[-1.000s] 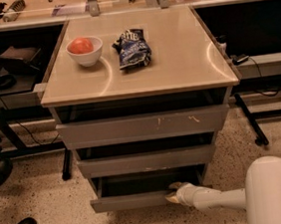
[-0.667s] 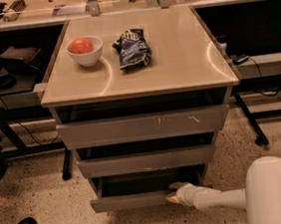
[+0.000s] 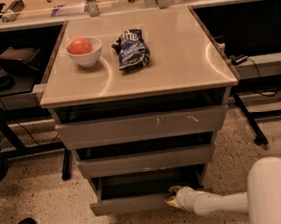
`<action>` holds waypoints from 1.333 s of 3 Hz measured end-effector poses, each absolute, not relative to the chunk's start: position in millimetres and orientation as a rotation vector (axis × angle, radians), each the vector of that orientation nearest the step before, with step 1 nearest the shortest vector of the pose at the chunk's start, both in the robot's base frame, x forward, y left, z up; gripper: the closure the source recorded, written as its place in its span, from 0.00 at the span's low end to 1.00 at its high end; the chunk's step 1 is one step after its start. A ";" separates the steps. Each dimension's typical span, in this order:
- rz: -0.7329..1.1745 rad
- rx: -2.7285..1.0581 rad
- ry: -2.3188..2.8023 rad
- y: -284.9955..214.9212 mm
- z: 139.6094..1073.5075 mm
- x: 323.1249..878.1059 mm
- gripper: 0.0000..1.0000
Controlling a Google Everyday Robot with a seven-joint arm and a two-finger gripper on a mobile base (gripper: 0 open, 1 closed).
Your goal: Open bottom drawer
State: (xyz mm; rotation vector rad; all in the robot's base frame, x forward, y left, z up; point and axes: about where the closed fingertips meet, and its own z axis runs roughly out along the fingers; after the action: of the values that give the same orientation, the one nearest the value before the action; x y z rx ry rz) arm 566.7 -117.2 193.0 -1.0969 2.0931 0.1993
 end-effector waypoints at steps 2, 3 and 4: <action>0.201 -1.065 2.093 -115.6 193.2 534.0 1.00; 0.201 -1.065 2.092 -115.6 193.2 533.9 1.00; 0.203 -1.084 2.066 -112.5 189.7 518.2 1.00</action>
Offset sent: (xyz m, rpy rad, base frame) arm -0.2876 0.0315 -0.0708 0.1243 -0.2152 -0.1695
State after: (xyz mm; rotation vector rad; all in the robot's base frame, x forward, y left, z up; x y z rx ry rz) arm 518.2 -112.5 189.7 -1.0844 2.0657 0.2035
